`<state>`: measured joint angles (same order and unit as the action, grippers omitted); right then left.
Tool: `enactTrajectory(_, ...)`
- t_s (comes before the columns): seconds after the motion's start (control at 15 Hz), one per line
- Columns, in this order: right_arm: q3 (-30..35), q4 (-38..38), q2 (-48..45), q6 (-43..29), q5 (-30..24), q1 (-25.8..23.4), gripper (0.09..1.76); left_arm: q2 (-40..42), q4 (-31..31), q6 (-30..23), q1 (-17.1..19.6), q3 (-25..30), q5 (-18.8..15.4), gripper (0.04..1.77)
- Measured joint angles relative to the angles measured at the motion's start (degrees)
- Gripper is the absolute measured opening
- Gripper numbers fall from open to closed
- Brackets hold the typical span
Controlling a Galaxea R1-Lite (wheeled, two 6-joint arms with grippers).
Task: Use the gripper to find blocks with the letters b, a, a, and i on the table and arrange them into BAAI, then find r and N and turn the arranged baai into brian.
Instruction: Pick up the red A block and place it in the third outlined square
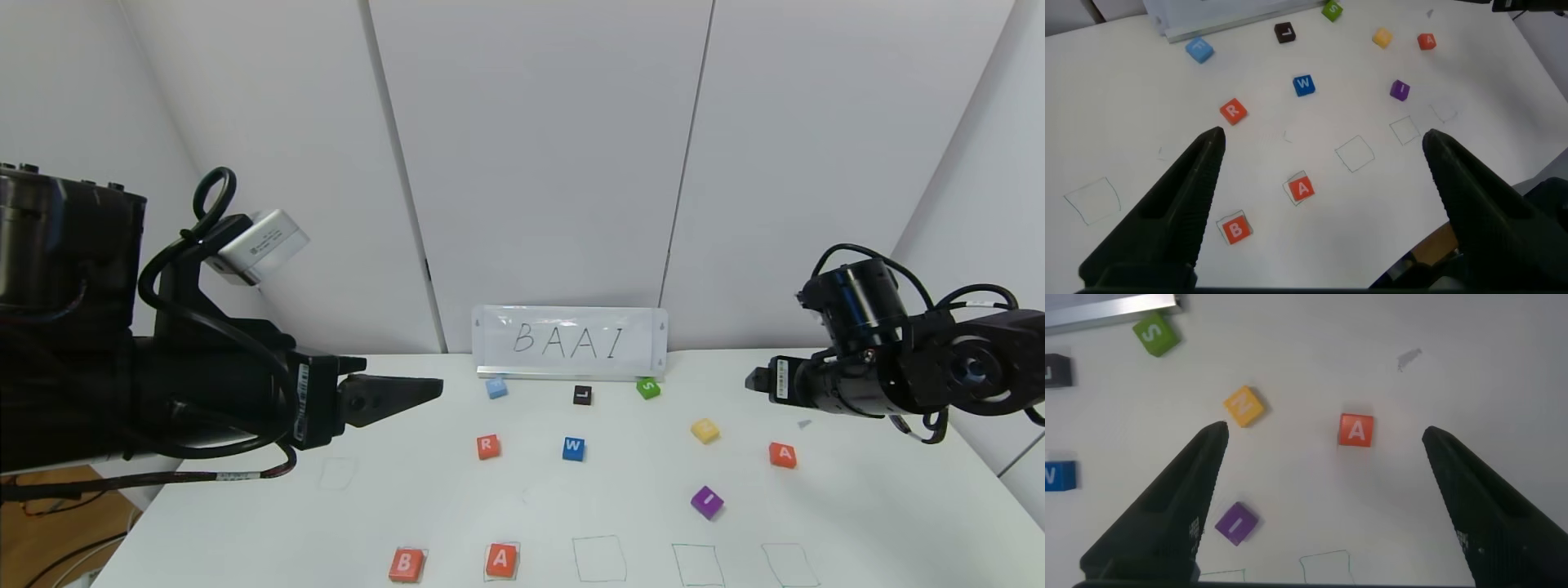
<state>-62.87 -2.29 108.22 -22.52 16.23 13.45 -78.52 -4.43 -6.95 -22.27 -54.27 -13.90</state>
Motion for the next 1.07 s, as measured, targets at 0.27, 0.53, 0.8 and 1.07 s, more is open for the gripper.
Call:
enactTrajectory(0.27,4.6,0.0,0.5,1.3,-7.6,-4.3,1.71,-0.6,0.0,0.0,0.0,0.0,0.0,1.72)
enactTrajectory(0.53,6.3,0.4,1.0,3.0,-10.9,-6.9,1.71,-1.2,0.0,0.0,0.1,0.0,0.0,1.72)
enactTrajectory(0.8,6.8,3.4,3.5,3.9,-11.1,-8.4,1.71,-1.6,0.0,0.0,0.1,0.0,-0.1,1.72)
enactTrajectory(1.07,6.7,6.1,6.9,4.1,-11.1,-8.5,1.71,-2.6,-0.6,0.0,0.3,-0.4,0.0,1.72)
